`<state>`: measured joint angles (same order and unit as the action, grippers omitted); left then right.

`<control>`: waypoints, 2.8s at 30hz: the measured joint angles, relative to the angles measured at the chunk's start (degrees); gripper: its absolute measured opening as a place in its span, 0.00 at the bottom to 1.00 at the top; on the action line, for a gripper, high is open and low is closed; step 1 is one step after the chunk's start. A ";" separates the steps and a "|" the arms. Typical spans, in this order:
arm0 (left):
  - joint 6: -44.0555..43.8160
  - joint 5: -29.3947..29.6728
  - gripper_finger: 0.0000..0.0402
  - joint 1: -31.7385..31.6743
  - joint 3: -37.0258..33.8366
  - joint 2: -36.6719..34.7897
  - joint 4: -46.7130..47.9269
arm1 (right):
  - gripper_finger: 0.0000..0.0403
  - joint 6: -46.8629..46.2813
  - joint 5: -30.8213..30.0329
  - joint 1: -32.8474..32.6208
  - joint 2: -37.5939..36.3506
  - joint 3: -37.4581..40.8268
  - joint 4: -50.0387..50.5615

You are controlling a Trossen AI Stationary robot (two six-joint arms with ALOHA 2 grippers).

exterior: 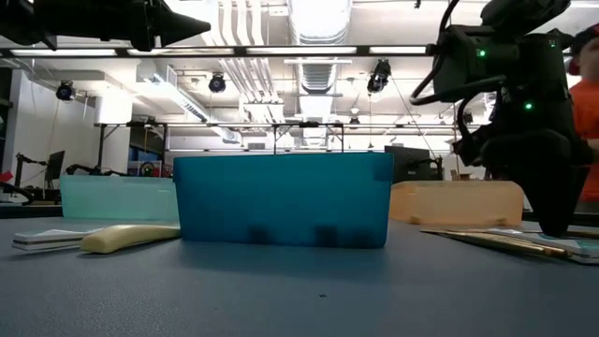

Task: Sort silverware by color (type)
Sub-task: Put the top right gold knife into the light blue bin

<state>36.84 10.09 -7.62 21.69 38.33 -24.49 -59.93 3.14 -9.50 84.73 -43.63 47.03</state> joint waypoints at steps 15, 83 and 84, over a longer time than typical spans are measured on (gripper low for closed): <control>0.00 0.00 0.00 0.00 0.00 0.04 0.00 | 0.03 2.86 0.22 -0.02 0.73 0.06 -1.97; -31.67 -67.84 0.37 -1.51 36.28 55.91 -9.87 | 0.03 70.09 6.10 0.17 -12.15 -14.39 -65.48; -31.87 -67.79 0.38 -1.51 36.46 56.23 -10.18 | 0.03 70.20 6.11 0.26 -12.15 -14.39 -65.45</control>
<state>4.97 -57.70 -9.13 58.15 94.55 -34.67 10.27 9.25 -9.24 72.58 -58.02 -18.42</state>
